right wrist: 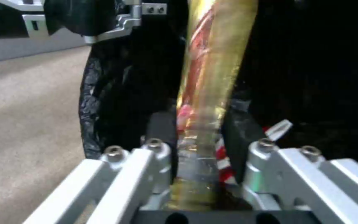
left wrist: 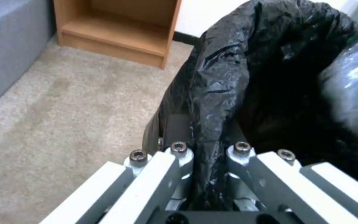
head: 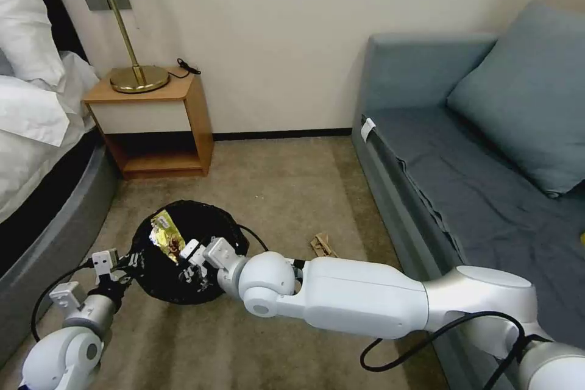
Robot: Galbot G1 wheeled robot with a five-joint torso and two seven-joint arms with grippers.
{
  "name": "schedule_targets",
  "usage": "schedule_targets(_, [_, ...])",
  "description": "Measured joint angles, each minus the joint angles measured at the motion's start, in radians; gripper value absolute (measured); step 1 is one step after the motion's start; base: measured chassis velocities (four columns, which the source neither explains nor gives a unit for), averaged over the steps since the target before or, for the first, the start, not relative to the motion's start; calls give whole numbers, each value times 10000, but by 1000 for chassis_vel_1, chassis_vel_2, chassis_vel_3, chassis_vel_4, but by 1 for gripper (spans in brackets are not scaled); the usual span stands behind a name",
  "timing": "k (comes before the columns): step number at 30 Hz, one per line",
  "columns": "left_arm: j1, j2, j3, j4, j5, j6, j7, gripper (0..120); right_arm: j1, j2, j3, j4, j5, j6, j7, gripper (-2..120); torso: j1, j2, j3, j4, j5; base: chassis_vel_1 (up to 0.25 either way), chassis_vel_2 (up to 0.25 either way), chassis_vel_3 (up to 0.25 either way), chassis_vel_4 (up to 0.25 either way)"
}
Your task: Pick up the trash bin, then pick up the garbage on the floor and place it into the trash bin.
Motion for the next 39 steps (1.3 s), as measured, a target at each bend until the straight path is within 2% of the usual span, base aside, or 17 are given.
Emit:
schedule_targets(4, [-88,-416,-1,-163,314,108,-93,4,-120,-390,302,378,-91,-132,-140,45,0,0,0,0,1,0,0,0,0])
schedule_targets(5, [-88,-416,-1,-163,314,108,-93,4,-120,-390,302,378,-91,-132,-140,45,0,0,0,0,1,0,0,0,0])
schedule_targets(8, [-134,-589,-15,-234,416,165,-157,4,-336,-665,635,636,-350,-138,-140,58,0,0,0,1,1,0,0,0,0])
schedule_targets(10, [-138,-620,-37,-236,448,168,-157,4,-427,-747,751,728,-472,-142,-66,61,0,0,0,0,1,0,0,0,0])
schedule_targets(13, [-120,-669,-136,-222,530,171,-173,4,-974,-1162,1376,1095,-1367,-151,279,77,0,0,0,2,2,0,0,0,0])
schedule_targets(14, [-120,-669,-136,-222,530,171,-173,4,-974,-1162,1376,1095,-1367,-151,279,77,0,0,0,2,2,0,0,0,0])
schedule_targets(18, [-55,-645,-279,-85,552,153,-149,4,-2045,-1929,2291,1440,-3400,370,710,95,0,0,0,-1,1,0,0,0,0])
schedule_targets(21, [-33,-586,-350,-35,534,128,-124,4,-2594,-2197,2794,1600,-4015,575,921,99,0,0,0,0,2,0,0,0,0])
schedule_targets(28, [-19,-431,-393,23,453,121,-108,4,-3787,-2698,4217,1969,-5186,1087,1253,100,0,0,0,1,2,0,0,0,0])
schedule_targets(33, [-145,-393,-324,43,438,129,-134,4,-5719,-3097,5931,2321,-6560,1551,1446,100,0,0,-1,-1,1,0,0,0,0])
schedule_targets(35, [-163,-394,-320,42,438,136,-139,4,-5950,-3118,6108,2346,-6726,1614,1474,100,0,0,0,0,2,0,0,0,0])
schedule_targets(36, [-205,-392,-295,18,438,174,-161,4,-6684,-3140,6745,2456,-7178,1736,1515,100,0,0,-1,0,2,0,0,0,0])
schedule_targets(39, [-220,-392,-271,-45,442,204,-178,4,-7376,-3120,7414,2679,-7520,1740,1537,100,0,1,-1,-2,1,0,0,0,0])
